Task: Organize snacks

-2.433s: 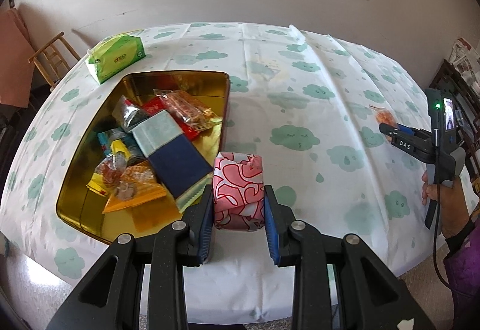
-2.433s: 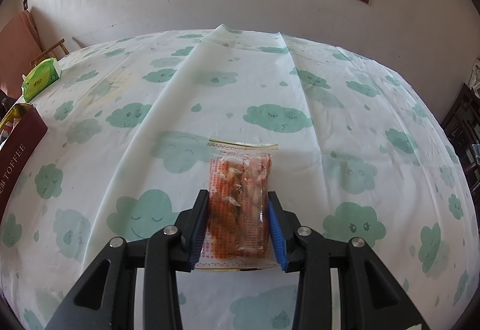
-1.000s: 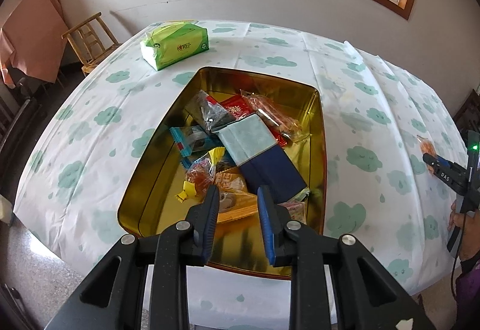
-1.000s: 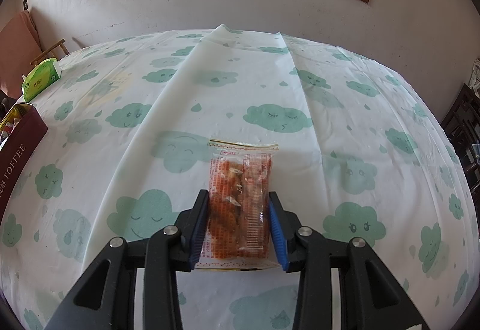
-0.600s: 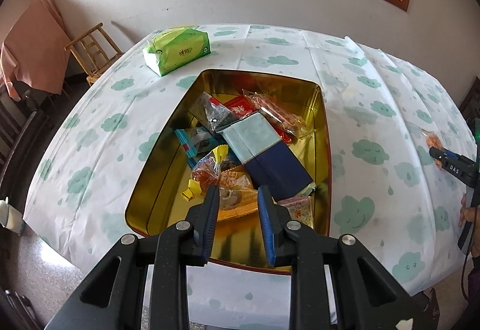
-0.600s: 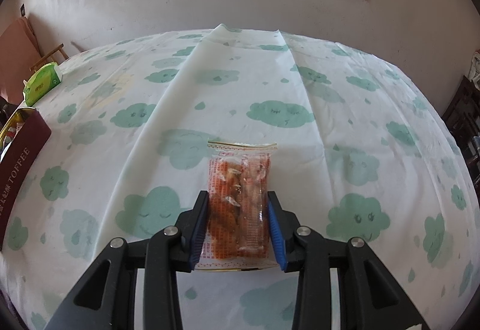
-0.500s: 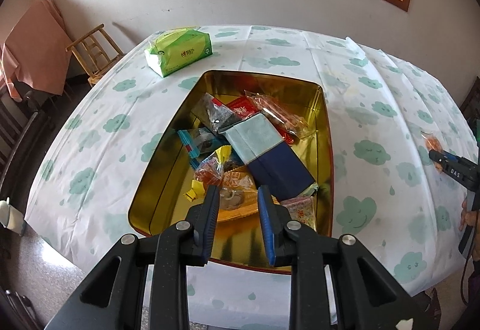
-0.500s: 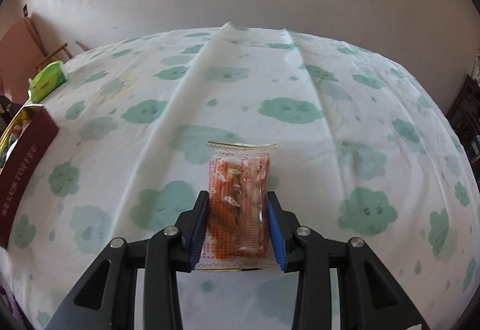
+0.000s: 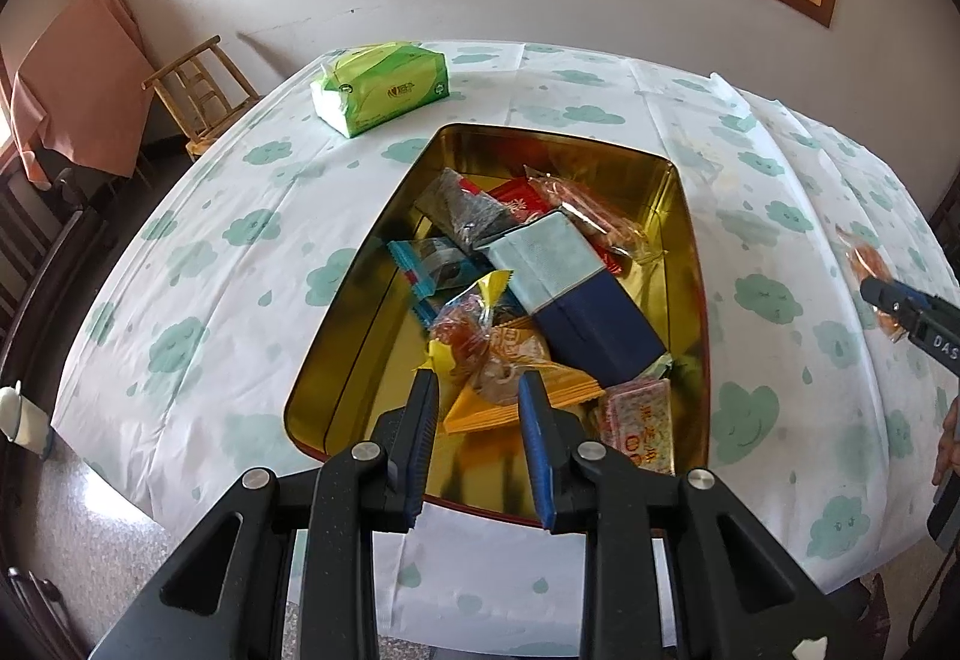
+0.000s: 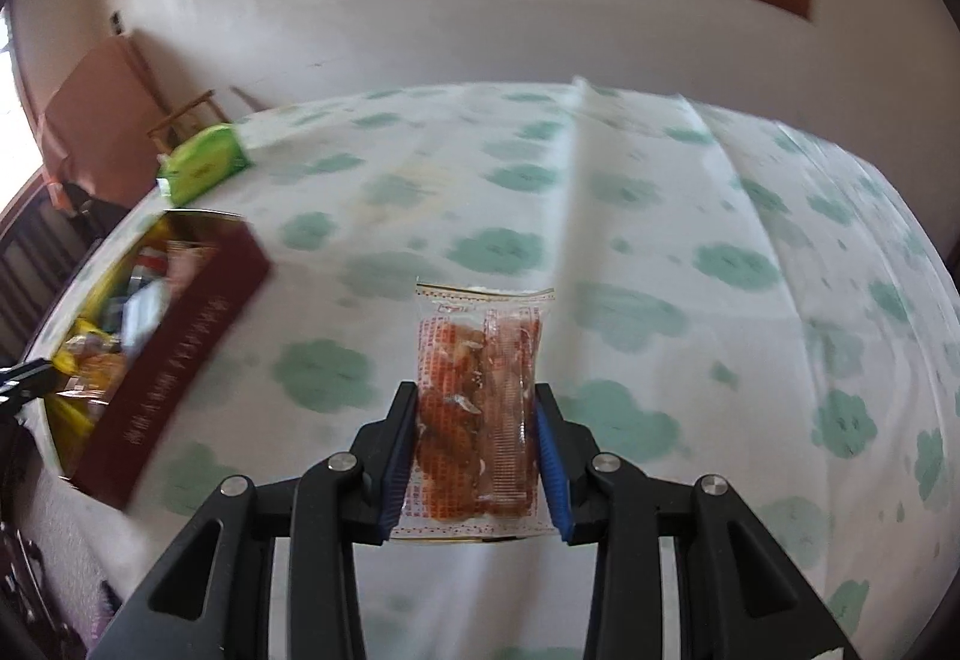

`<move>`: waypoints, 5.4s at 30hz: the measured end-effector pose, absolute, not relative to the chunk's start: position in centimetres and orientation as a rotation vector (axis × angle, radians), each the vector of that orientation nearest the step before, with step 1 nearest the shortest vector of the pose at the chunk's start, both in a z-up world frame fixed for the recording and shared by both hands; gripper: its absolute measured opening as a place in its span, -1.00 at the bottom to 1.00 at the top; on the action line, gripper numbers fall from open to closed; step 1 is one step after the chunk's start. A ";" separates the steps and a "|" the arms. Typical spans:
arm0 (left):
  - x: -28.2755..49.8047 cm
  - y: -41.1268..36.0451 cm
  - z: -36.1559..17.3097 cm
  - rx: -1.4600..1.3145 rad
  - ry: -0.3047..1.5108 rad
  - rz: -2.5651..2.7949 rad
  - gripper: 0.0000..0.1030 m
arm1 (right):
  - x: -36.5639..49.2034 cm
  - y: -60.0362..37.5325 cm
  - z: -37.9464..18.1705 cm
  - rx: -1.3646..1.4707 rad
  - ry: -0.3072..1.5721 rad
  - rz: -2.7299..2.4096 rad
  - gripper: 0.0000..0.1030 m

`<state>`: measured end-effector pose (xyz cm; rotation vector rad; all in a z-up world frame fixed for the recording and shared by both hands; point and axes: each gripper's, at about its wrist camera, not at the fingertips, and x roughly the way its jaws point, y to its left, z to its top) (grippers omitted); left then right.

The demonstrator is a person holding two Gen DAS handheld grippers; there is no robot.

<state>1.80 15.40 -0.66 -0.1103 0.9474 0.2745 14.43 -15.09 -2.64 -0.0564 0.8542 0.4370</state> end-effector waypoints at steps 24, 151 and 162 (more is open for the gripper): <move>0.8 18.7 -1.1 -0.140 0.941 0.330 -0.45 | 11.0 0.0 1.8 -0.171 0.801 0.718 -0.28; -0.6 22.0 -0.7 -0.095 0.877 0.467 0.43 | 9.5 10.8 -1.0 -0.222 0.816 0.857 -0.26; -2.1 21.3 1.1 -0.081 0.807 0.500 0.45 | 6.2 8.8 1.7 -0.233 0.684 0.852 -0.16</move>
